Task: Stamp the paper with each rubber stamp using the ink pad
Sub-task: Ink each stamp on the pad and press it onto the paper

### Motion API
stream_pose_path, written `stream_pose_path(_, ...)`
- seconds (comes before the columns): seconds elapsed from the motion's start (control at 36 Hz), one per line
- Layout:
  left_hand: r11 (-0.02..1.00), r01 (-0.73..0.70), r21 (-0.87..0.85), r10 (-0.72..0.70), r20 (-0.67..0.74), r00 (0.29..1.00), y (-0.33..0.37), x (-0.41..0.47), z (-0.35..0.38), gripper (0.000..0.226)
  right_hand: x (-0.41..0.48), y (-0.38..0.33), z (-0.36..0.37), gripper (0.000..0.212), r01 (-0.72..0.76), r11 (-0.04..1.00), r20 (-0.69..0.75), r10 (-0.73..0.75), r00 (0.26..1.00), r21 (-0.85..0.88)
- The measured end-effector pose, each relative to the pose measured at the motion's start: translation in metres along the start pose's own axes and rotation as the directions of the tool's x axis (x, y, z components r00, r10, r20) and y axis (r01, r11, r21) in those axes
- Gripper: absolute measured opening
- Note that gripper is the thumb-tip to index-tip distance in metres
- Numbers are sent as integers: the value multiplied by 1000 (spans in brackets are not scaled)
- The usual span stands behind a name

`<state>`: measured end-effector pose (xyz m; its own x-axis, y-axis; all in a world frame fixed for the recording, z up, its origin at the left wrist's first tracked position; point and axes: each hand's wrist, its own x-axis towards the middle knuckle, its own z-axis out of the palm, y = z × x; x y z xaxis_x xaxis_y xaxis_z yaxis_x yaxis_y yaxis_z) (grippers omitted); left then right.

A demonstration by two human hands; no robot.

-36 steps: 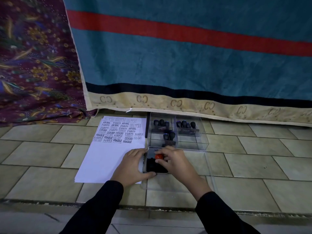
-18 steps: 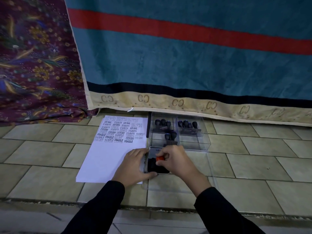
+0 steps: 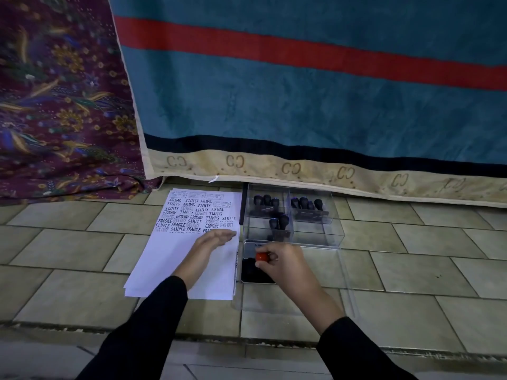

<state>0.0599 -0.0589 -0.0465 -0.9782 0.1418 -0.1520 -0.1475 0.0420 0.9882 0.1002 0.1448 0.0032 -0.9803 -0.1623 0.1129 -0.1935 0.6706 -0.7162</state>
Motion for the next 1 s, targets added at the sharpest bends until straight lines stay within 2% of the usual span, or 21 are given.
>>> stream_pose_path(0.06,985,28,-168,-35,-39,999,3,6,-4,21,0,-1,1,23,16,1000,4,-16,1000,-10)
stream_pose_path(0.14,945,61,-321,-87,-68,994,7,11,-9,25,1,3,1,25,27,1000,11,-27,1000,-16)
stream_pose_path(0.19,910,-4,-415,-68,-157,985,8,10,-15,23,2,6,0,25,38,999,20,-38,999,-18)
stream_pose_path(0.25,890,-149,-430,8,-313,950,9,7,-22,22,3,5,-2,24,43,999,18,-43,999,16)
stream_pose_path(0.31,934,-249,-258,116,-438,891,8,2,-28,19,8,0,-3,24,40,995,-17,-38,999,88)
stream_pose_path(0.36,971,-227,71,232,-492,839,1,0,-37,19,17,-8,-2,27,45,985,-53,-37,998,168)
stream_pose_path(0.39,946,-177,270,290,-471,833,-5,1,-42,22,23,-12,-1,28,52,977,-65,-39,997,205)
stream_pose_path(0.44,772,-72,631,381,-369,848,-19,4,-50,28,37,-22,5,26,90,976,-98,-71,993,201)
stream_pose_path(0.5,574,6,819,386,-276,880,-32,8,-55,36,52,-31,11,24,123,981,-114,-106,988,151)
stream_pose_path(0.56,494,53,868,351,-255,901,-39,10,-54,40,68,-36,18,25,130,986,-99,-120,988,107)
stream_pose_path(0.61,465,74,882,339,-255,906,-42,10,-52,41,82,-38,25,24,123,990,-68,-118,991,66)
stream_pose_path(0.78,465,72,882,348,-257,901,-43,11,-53,38,107,-31,38,25,81,995,49,-79,996,-49)
stream_pose_path(0.89,477,65,876,354,-259,899,-44,11,-53,39,112,-28,41,24,76,994,66,-71,995,-78)
stream_pose_path(1.0,484,73,872,344,-266,900,-44,11,-54,52,115,-25,43,24,60,995,73,-54,996,-79)
